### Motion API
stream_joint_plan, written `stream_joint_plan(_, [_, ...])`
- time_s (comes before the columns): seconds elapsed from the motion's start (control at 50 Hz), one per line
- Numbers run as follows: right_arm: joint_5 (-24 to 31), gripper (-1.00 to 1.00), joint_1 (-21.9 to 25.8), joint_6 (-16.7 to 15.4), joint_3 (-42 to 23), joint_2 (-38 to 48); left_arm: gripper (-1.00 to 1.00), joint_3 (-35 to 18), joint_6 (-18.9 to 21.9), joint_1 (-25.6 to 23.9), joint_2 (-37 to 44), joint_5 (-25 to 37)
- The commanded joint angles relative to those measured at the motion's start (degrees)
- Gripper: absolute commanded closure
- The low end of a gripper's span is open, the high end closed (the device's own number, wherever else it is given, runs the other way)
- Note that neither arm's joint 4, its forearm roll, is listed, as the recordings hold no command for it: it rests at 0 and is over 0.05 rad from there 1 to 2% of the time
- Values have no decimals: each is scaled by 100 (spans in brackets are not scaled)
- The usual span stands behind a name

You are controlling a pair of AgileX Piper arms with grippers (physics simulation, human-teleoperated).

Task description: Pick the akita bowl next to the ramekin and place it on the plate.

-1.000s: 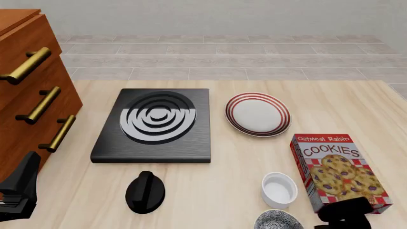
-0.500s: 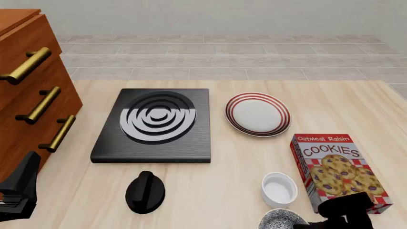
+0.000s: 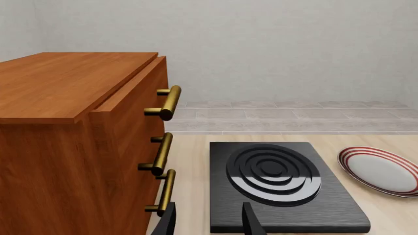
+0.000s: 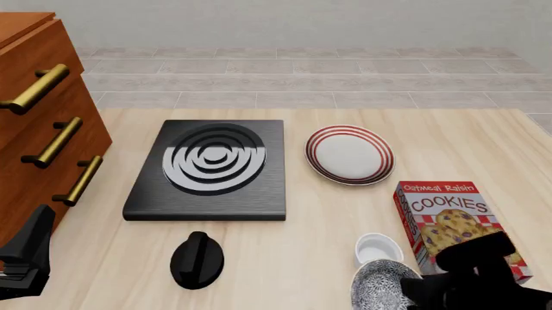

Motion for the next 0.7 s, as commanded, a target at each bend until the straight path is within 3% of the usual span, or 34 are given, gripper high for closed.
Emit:
stream_joint_plan(0.02, [408,100,-66,-102,-473,-179,-100,0,0,0,0,0])
stream_joint_plan(0.7, [1069,100,-332,-489,-2203,114,-100,0,0,0,0,0])
